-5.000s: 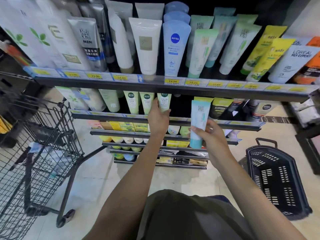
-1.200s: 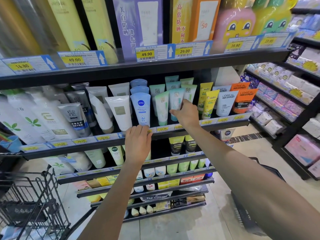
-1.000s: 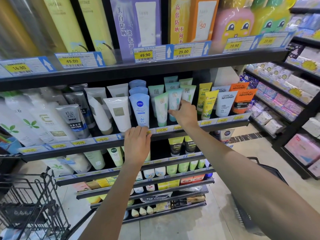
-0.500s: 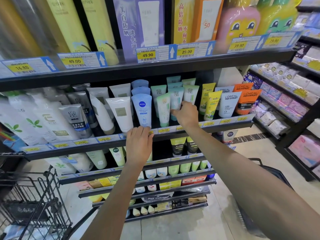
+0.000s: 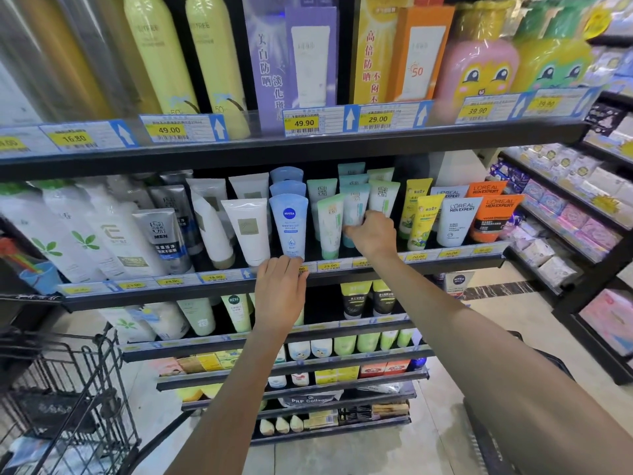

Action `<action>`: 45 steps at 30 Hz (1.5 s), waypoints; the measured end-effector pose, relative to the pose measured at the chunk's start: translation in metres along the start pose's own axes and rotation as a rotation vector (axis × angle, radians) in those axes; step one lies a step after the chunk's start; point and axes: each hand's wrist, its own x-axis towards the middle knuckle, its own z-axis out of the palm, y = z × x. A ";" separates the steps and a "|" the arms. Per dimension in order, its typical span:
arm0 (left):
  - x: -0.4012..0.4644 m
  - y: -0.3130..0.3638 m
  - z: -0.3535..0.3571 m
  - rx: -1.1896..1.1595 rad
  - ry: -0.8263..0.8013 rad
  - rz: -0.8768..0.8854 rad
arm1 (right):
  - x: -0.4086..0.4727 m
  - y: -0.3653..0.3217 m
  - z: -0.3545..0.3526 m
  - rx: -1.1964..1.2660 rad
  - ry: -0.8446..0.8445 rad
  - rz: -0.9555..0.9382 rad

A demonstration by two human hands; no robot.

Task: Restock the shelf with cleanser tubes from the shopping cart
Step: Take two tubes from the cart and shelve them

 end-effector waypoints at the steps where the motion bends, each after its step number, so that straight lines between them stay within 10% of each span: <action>1: 0.000 0.000 0.000 0.001 0.000 -0.001 | -0.001 -0.001 0.000 0.016 -0.003 0.001; 31: 0.002 0.001 -0.006 -0.008 -0.056 -0.011 | -0.022 0.007 -0.015 -0.215 0.000 -0.047; 45: -0.099 0.023 -0.094 -0.021 -0.101 -0.215 | -0.199 0.030 -0.031 -0.271 -0.104 -0.475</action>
